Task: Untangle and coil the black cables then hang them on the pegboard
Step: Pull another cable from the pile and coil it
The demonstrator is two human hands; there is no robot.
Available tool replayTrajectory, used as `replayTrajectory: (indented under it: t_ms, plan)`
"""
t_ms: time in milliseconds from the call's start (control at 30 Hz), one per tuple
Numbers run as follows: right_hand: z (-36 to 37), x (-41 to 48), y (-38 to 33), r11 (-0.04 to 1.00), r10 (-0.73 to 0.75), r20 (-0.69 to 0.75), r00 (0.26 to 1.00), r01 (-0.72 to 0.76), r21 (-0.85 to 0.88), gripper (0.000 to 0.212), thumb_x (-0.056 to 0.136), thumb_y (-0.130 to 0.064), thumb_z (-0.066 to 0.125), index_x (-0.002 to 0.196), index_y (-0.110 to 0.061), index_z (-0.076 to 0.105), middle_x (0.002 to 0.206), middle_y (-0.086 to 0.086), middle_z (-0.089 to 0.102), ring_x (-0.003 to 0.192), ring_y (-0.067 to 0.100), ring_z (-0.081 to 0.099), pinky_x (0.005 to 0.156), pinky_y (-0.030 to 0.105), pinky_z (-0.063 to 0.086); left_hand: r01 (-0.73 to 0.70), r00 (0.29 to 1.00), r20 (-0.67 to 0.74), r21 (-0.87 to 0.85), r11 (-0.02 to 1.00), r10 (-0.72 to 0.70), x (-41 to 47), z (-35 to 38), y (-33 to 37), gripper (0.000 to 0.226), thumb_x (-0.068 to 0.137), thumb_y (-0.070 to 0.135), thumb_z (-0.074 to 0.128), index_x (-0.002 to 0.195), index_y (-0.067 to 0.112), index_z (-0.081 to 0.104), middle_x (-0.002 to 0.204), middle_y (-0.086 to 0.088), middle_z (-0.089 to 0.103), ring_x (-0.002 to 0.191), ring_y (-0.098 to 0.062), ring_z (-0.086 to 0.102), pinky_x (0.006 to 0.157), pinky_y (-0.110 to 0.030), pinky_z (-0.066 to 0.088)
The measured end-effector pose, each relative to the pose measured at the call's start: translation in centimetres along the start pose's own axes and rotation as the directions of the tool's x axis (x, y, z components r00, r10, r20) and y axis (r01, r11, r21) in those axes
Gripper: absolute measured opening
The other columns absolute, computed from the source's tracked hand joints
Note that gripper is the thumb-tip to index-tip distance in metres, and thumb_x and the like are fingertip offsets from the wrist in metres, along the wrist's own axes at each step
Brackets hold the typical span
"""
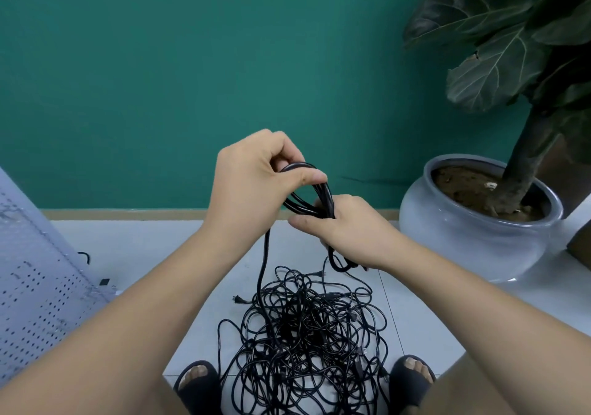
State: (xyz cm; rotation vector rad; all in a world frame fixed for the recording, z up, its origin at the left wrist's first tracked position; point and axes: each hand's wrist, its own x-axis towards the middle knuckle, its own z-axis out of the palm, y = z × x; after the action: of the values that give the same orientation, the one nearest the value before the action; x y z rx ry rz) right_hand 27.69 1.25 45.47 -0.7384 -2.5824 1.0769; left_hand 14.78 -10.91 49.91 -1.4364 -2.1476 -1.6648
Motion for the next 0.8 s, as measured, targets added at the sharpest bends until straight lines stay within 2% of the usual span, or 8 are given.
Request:
replayTrajectory:
  t_ms: [133, 233, 300, 367, 433, 533, 667, 800]
  plan:
    - [0.0, -0.4, -0.4, 0.998, -0.064, -0.005, 0.998, 0.064, 0.016, 0.054, 0.097, -0.061, 0.067, 0.074, -0.021, 0.041, 0.066, -0.001, 0.047, 0.058, 0.016, 0.039, 0.059, 0.036, 0.033, 0.023, 0.999, -0.043, -0.007, 1.0, -0.023, 0.6, 0.0, -1.1, 0.026, 0.073, 0.038, 0.095, 0.076, 0.027, 0.072, 0.087, 0.005, 0.063, 0.084, -0.008, 0.06, 0.073, -0.017, 0.043]
    - [0.1, -0.5, -0.4, 0.989, -0.135, -0.042, 0.99, 0.137, 0.049, 0.059, 0.1, -0.058, 0.067, 0.077, -0.009, 0.044, 0.067, 0.0, 0.048, 0.062, 0.015, 0.04, 0.062, 0.037, 0.033, 0.126, 0.99, -0.047, -0.134, 0.983, -0.133, 0.9, 0.1, -1.7, 0.033, 0.076, 0.038, 0.095, 0.093, 0.029, 0.068, 0.101, 0.008, 0.072, 0.093, -0.012, 0.071, 0.084, -0.031, 0.055]
    - [0.1, -0.5, -0.3, 0.983, -0.166, -0.059, 0.984, 0.169, 0.068, 0.052, 0.102, -0.056, 0.067, 0.076, -0.015, 0.048, 0.067, -0.001, 0.049, 0.063, 0.015, 0.042, 0.063, 0.037, 0.034, 0.221, 0.975, 0.056, -0.293, 0.93, -0.214, 0.9, 0.1, -1.6, 0.033, 0.084, 0.031, 0.091, 0.107, 0.024, 0.068, 0.097, 0.0, 0.08, 0.086, -0.022, 0.077, 0.084, -0.038, 0.061]
    - [0.1, -0.7, -0.4, 0.978, -0.187, -0.071, 0.98, 0.193, 0.081, 0.038, 0.103, -0.053, 0.066, 0.073, -0.033, 0.054, 0.065, -0.008, 0.049, 0.063, 0.012, 0.044, 0.063, 0.033, 0.035, 0.32, 0.946, 0.182, -0.389, 0.864, -0.269, 0.6, 0.3, -1.0, 0.023, 0.094, 0.03, 0.082, 0.11, 0.017, 0.072, 0.087, -0.006, 0.079, 0.077, -0.024, 0.076, 0.079, -0.04, 0.062]
    - [0.3, -0.7, -0.3, 0.973, -0.203, -0.083, 0.976, 0.211, 0.097, 0.037, 0.103, -0.056, 0.064, 0.074, -0.037, 0.052, 0.064, -0.004, 0.05, 0.064, 0.012, 0.044, 0.063, 0.036, 0.039, 0.383, 0.92, 0.242, -0.397, 0.834, -0.307, 0.2, 0.8, -0.8, 0.023, 0.1, 0.037, 0.074, 0.103, 0.014, 0.074, 0.074, -0.001, 0.069, 0.073, -0.021, 0.07, 0.076, -0.039, 0.058]
    - [0.7, -0.8, -0.6, 0.965, -0.208, -0.113, 0.972, 0.223, 0.139, 0.047, 0.105, -0.058, 0.058, 0.082, -0.017, 0.054, 0.072, 0.014, 0.059, 0.063, 0.013, 0.05, 0.066, 0.044, 0.047, 0.466, 0.884, 0.286, -0.529, 0.709, -0.368, 0.1, 1.6, -0.5, 0.026, 0.104, 0.037, 0.07, 0.103, 0.011, 0.07, 0.061, 0.009, 0.047, 0.065, -0.017, 0.048, 0.07, -0.035, 0.046]
    - [1.0, -1.1, -1.4, 0.953, -0.167, 0.021, 0.986, 0.156, 0.258, 0.036, 0.103, -0.045, 0.069, 0.088, -0.012, 0.063, 0.062, -0.005, 0.061, 0.056, 0.01, 0.054, 0.058, 0.026, 0.045, 0.487, 0.862, 0.276, -0.685, 0.542, -0.426, 0.2, 2.1, 0.1, 0.016, 0.101, 0.023, 0.074, 0.105, 0.01, 0.065, 0.063, 0.008, 0.031, 0.053, -0.012, 0.025, 0.053, -0.026, 0.032]
    - [1.2, -1.0, -1.4, 0.868, -0.078, 0.198, 0.977, -0.031, 0.495, 0.036, 0.102, -0.029, 0.069, 0.066, -0.025, 0.067, 0.059, -0.01, 0.048, 0.059, 0.016, 0.042, 0.052, 0.026, 0.032, 0.514, 0.841, 0.294, -0.697, 0.501, -0.455, 0.3, 2.5, 0.2, 0.021, 0.099, 0.022, 0.078, 0.093, 0.018, 0.058, 0.062, 0.006, 0.022, 0.048, -0.012, 0.015, 0.046, -0.026, 0.015]
